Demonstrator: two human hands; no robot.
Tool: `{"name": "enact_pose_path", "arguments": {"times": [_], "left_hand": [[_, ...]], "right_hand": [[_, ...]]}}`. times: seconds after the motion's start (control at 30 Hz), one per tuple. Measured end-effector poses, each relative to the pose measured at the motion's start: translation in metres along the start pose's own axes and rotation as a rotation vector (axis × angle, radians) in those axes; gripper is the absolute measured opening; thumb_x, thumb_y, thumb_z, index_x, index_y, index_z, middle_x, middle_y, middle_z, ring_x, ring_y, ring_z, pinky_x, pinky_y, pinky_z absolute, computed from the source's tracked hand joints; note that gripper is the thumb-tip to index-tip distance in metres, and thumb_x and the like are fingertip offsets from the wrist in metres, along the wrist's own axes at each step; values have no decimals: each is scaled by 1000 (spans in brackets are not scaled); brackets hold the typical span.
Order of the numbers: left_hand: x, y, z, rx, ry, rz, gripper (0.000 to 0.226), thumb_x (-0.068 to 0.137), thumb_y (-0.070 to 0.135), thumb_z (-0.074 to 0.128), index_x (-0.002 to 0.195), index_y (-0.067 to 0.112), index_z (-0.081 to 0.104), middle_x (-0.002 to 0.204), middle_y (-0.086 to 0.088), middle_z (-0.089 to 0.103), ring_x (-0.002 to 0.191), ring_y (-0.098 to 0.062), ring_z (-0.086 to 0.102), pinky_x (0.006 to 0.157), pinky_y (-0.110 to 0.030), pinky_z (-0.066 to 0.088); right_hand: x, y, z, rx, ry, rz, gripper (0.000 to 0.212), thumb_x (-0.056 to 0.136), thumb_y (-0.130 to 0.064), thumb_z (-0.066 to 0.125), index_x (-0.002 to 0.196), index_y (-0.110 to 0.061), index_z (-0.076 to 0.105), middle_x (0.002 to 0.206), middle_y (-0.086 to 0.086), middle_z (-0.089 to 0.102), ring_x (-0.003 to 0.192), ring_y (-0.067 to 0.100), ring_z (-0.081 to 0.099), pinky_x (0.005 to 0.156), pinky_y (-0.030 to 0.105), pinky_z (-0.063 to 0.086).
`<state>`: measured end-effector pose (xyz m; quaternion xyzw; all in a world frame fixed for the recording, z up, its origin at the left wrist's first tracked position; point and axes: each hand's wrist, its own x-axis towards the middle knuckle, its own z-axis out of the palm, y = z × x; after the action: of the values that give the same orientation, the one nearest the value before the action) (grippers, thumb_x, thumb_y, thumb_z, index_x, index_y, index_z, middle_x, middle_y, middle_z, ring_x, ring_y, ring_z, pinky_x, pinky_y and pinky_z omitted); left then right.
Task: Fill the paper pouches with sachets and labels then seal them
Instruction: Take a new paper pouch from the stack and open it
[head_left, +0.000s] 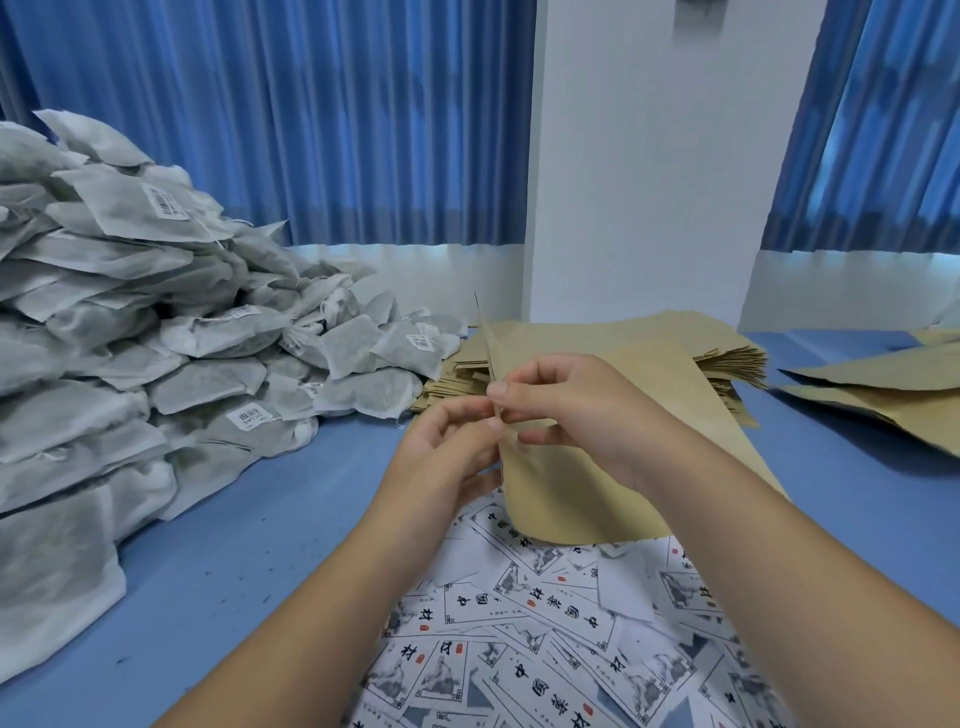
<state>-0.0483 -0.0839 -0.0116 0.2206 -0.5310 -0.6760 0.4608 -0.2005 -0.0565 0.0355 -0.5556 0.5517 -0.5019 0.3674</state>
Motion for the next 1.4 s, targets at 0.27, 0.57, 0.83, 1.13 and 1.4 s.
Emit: {"name": "enact_pose_path", "arguments": {"times": [0.27,0.57,0.83,1.13,1.4], "left_hand": [[-3,2,-1,-71,-91,-12,50,78,21,62,124,3,55,107,-16,70,88,-23,68,70,-30,56],[-1,1,5,-13,70,-18,46,67,5,55,113,4,61,76,-12,69,62,-19,63,55,-26,53],[-3,0,12,284,175,8,19,86,1,50,91,1,68,61,-5,56,50,-11,56,48,-22,51],[-3,9,1,401,-43,-138,21,85,-6,45,86,-3,66,65,-17,66,54,-25,66,45,-23,51],[-5,9,9,197,-35,-118,24,85,-9,41,76,0,61,59,-15,63,46,-23,61,43,-27,53]], "right_hand": [[0,-1,-2,-21,21,-7,27,74,-34,79,91,-14,71,77,-8,71,79,3,67,77,28,56],[0,-5,7,-314,67,-34,11,76,-16,65,70,-8,65,66,3,59,61,16,55,68,35,53],[-6,-15,17,-640,45,-251,8,72,-9,61,67,-3,61,60,1,54,55,11,44,54,26,39],[-10,-13,20,-805,-57,-220,23,78,-19,57,57,-15,48,57,-1,44,55,14,39,51,27,34],[-11,-16,10,-613,-86,-234,35,80,-5,52,53,-18,35,43,-11,30,47,6,28,47,21,26]]}}
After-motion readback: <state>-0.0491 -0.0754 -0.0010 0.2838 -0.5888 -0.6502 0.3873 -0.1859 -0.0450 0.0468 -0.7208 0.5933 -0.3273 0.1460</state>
